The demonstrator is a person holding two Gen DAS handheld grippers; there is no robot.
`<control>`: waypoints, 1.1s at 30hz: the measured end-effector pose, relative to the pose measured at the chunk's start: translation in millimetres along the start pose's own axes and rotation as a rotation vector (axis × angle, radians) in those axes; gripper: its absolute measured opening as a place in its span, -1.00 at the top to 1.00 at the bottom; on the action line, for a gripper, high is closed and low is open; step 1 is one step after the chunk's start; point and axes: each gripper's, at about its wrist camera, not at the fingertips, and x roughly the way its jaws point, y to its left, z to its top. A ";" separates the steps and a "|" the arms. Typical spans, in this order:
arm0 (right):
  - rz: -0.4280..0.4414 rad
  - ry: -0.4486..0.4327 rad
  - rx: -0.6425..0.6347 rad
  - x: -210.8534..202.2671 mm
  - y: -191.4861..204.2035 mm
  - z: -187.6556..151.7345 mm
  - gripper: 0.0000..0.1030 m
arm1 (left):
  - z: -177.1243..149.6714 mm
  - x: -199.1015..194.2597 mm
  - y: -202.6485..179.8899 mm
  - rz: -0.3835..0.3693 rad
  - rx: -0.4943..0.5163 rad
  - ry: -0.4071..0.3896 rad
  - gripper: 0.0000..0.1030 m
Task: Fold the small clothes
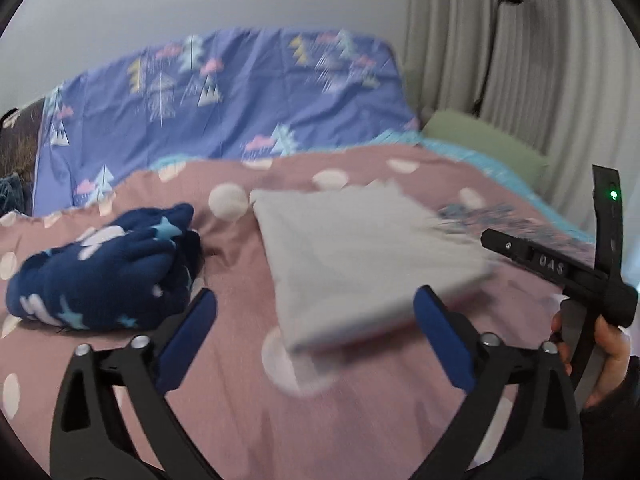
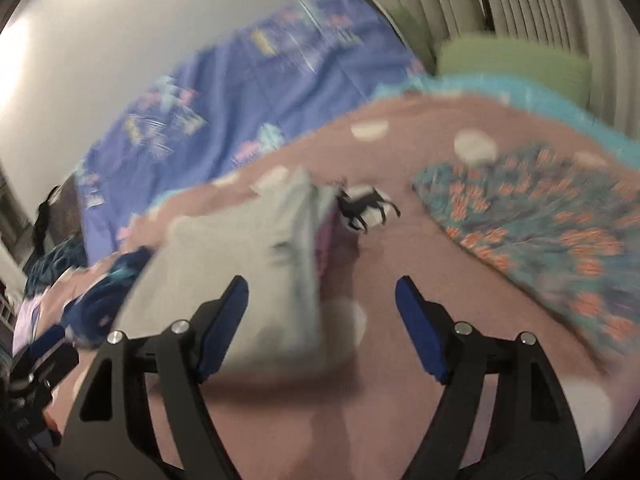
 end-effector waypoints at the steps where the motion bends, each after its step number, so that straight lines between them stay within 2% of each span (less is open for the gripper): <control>1: -0.017 -0.030 -0.037 -19.1 7.0 -3.4 -0.51 | -4.2 -20.4 -2.8 0.000 -0.005 -0.010 -0.97; 2: -0.054 -0.068 -0.078 -42.9 15.4 -7.3 -0.63 | -7.8 -34.5 -4.8 0.002 -0.004 -0.014 -0.97; 3: -0.114 -0.106 -0.108 -66.1 22.5 -11.8 -0.96 | -13.8 -54.0 -8.0 0.009 -0.001 -0.022 -0.97; 4: -0.200 -0.173 -0.126 -96.0 33.6 -19.9 -0.96 | -18.8 -67.3 -9.9 0.016 0.000 -0.031 -0.97; 5: -0.230 -0.226 -0.132 -119.6 41.0 -27.3 -0.96 | -23.9 -80.3 -11.6 0.018 0.000 -0.040 -0.97; 6: -0.223 -0.241 -0.135 -138.2 46.8 -32.5 -0.96 | -31.4 -96.4 -14.7 0.025 0.000 -0.043 -0.97; 8: -0.135 -0.206 -0.119 -174.4 53.7 -43.6 -0.96 | -41.1 -117.8 -20.4 0.064 0.008 -0.027 -0.97; 10: -0.101 -0.197 -0.105 -203.7 61.1 -53.2 -0.96 | -49.5 -137.4 -28.9 0.111 0.038 -0.012 -0.97; 12: -0.110 -0.206 -0.118 -229.4 69.0 -60.7 -0.96 | -55.7 -157.6 -36.1 0.148 0.069 -0.016 -0.97; 15: -0.143 -0.206 -0.168 -264.2 83.3 -71.7 -0.96 | -64.7 -196.4 -45.4 0.143 0.070 -0.048 -0.97; 21: -0.132 -0.203 -0.195 -304.4 96.9 -85.5 -0.96 | -73.7 -248.8 -57.0 0.174 0.055 -0.101 -0.97; 25: -0.127 -0.227 -0.211 -328.7 102.2 -92.2 -0.96 | -78.5 -271.3 -67.7 0.158 0.061 -0.112 -0.97; 29: -0.123 -0.220 -0.231 -339.3 103.3 -98.0 -0.96 | -82.1 -284.9 -76.4 0.137 0.062 -0.111 -0.97; 33: -0.121 -0.202 -0.231 -344.2 99.0 -103.8 -0.96 | -85.2 -291.6 -84.5 0.149 0.066 -0.107 -0.97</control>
